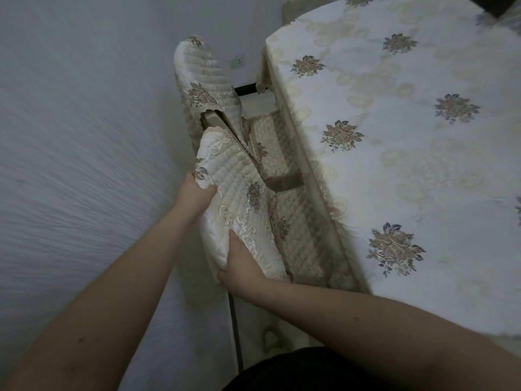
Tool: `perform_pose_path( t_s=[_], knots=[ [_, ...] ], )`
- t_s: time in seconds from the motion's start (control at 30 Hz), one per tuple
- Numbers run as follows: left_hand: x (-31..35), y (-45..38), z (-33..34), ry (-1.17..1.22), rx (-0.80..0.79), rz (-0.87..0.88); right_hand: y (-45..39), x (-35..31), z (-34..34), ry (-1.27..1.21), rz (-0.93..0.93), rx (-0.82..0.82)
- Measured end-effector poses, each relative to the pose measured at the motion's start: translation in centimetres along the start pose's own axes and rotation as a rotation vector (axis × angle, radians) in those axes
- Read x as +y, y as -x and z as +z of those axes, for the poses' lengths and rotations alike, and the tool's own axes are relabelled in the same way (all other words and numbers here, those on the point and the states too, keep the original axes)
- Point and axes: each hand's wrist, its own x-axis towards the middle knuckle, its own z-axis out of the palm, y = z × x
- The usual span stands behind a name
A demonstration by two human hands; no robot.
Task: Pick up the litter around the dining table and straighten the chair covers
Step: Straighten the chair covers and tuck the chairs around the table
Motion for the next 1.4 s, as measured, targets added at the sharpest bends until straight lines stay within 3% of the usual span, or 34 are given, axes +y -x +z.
perform_pose_path(
  t_s=[0.47, 1.4],
  knots=[
    [-0.4, -0.4, 0.4, 0.031, 0.058, 0.005, 0.0, -0.5, -0.1, 0.044, 0.025, -0.039],
    [-1.3, -0.5, 0.8, 0.141, 0.025, -0.002, 0.4, -0.5, -0.9, 0.052, 0.021, -0.105]
  ],
)
